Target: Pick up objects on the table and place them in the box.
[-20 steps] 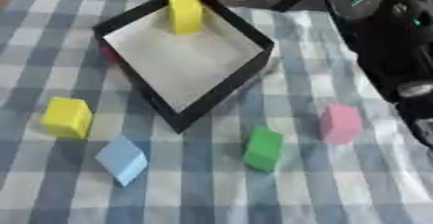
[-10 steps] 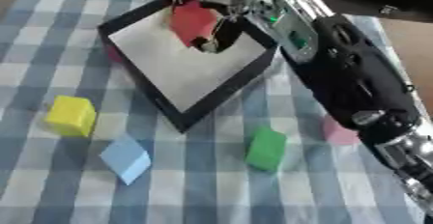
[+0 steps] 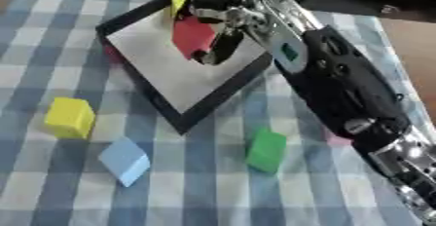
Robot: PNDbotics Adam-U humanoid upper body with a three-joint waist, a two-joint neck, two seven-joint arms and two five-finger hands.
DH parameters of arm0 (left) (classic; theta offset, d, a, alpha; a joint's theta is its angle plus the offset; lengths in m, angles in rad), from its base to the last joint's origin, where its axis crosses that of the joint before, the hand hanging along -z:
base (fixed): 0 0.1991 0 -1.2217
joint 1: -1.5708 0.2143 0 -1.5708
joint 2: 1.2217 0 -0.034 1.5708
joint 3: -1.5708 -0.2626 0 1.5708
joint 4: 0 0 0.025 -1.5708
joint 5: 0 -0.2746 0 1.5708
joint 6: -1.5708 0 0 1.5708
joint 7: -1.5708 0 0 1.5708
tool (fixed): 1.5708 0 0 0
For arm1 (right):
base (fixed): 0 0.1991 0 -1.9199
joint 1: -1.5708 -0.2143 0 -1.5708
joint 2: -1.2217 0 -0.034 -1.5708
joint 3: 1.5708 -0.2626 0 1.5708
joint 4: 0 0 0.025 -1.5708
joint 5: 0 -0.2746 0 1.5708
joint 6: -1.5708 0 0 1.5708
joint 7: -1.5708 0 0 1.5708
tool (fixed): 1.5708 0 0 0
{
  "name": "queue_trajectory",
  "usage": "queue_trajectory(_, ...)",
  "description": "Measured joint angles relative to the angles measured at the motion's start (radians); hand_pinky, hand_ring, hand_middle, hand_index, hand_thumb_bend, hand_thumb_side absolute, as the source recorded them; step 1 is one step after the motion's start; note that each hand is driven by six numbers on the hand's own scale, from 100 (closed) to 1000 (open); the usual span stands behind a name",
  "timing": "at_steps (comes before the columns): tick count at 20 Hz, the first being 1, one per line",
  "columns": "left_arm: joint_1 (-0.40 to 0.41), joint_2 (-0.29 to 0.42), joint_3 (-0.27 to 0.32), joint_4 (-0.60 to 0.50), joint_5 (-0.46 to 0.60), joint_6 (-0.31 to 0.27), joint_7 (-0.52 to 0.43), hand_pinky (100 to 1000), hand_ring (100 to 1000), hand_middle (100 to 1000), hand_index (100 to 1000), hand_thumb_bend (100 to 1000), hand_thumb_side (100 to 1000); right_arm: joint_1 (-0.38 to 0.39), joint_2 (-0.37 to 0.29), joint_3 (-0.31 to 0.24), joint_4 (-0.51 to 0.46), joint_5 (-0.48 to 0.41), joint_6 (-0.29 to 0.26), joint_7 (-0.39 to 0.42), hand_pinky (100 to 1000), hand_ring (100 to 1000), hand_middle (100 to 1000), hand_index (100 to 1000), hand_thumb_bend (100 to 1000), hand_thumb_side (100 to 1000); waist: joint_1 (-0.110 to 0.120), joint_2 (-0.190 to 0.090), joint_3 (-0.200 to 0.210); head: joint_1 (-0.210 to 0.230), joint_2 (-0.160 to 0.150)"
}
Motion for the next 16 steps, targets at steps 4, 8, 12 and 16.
queue_trajectory(4,0.002,-0.001,0.000,0.000,0.002,0.000,0.000,746,721,817,844,415,715,0.001,0.000,-0.002,0.004,0.054,0.020,-0.004,895,859,841,876,219,138,0.000,0.000,0.000,-0.003,0.000)
queue_trajectory(8,0.006,-0.001,0.000,0.000,0.003,0.000,0.000,746,722,818,844,414,717,0.010,0.000,-0.007,0.011,0.084,0.035,-0.024,919,894,880,929,294,277,0.000,0.000,0.000,-0.007,0.000)
queue_trajectory(12,0.007,-0.001,0.000,0.000,0.005,0.001,-0.001,746,722,818,844,413,718,0.009,-0.001,-0.017,0.010,0.086,0.042,-0.060,925,898,881,941,338,285,0.000,0.000,0.000,-0.006,0.000)
queue_trajectory(16,0.007,-0.001,0.000,0.000,0.005,0.002,-0.002,746,723,818,844,412,718,0.004,-0.014,-0.027,-0.016,0.066,0.063,-0.110,919,888,871,935,319,256,0.000,0.000,-0.004,-0.002,0.000)
